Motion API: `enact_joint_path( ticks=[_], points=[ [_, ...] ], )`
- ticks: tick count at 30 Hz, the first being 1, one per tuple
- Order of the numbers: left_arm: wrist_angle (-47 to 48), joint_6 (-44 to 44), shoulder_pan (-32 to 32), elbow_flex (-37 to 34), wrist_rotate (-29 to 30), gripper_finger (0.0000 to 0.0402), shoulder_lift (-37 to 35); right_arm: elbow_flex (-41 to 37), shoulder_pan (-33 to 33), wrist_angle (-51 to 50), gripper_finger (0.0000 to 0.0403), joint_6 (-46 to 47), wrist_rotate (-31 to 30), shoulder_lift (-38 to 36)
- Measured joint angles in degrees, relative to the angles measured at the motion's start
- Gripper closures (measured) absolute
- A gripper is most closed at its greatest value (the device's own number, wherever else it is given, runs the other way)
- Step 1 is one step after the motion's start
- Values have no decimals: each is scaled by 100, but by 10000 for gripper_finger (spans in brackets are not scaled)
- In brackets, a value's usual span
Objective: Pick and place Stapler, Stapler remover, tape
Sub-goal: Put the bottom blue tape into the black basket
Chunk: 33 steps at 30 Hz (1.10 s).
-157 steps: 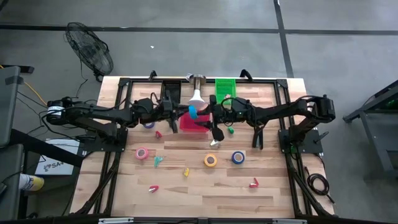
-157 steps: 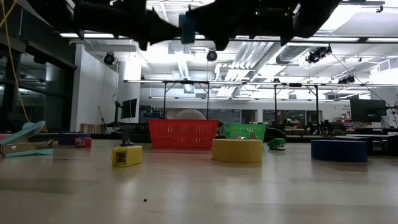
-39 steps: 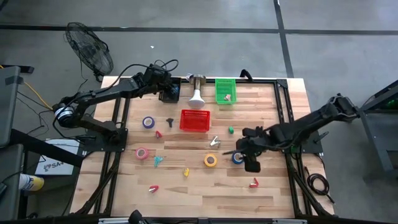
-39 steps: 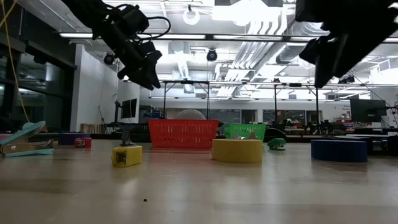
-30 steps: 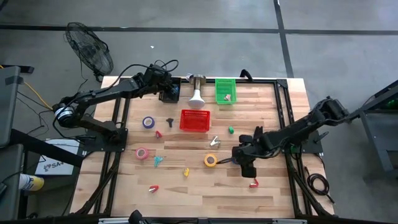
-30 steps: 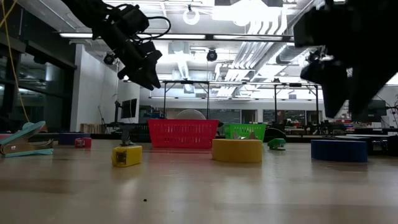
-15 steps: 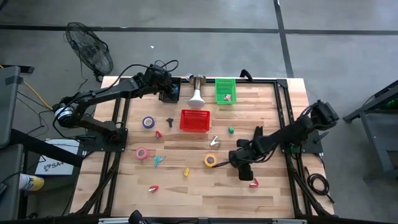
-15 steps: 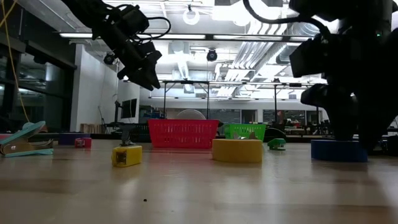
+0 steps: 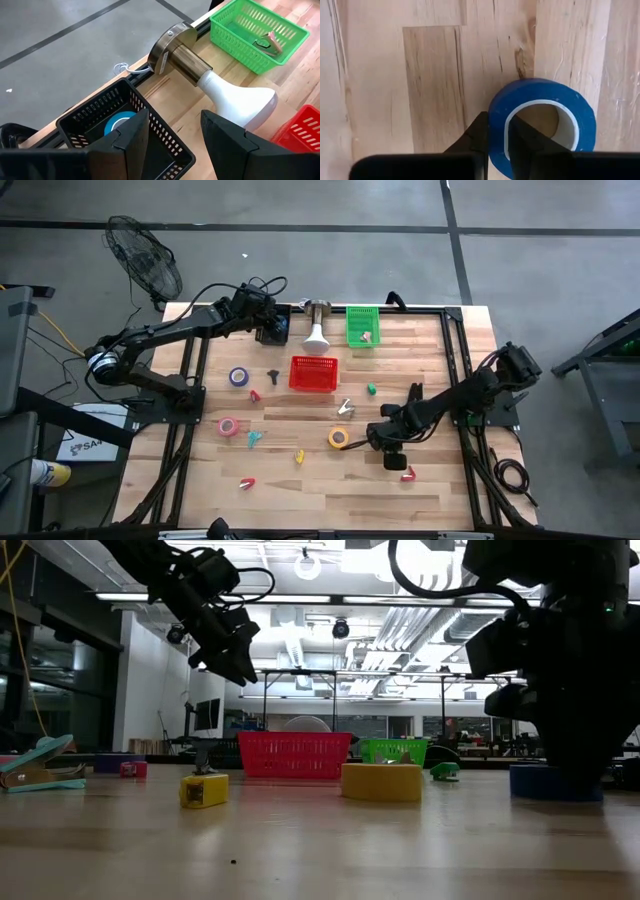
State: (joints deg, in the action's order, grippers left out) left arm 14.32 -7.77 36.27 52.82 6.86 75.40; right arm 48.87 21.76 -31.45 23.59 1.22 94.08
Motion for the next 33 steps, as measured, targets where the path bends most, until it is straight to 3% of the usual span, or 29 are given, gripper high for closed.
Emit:
enact_joint_path(
  ticks=[12,20,33],
  points=[
    [-140,193,-22,0,-696,224,0,348,-479,202,372,-1356,-688,-674],
    [-916,837,-585,-2,-1556,224,0,279,-923,1953,372,-2944,-973,-1506],
    [-2139,1415,-1541,-2,-1641,224,0,270,-1709,4222,372,-4709,-967,-1561]
  ],
)
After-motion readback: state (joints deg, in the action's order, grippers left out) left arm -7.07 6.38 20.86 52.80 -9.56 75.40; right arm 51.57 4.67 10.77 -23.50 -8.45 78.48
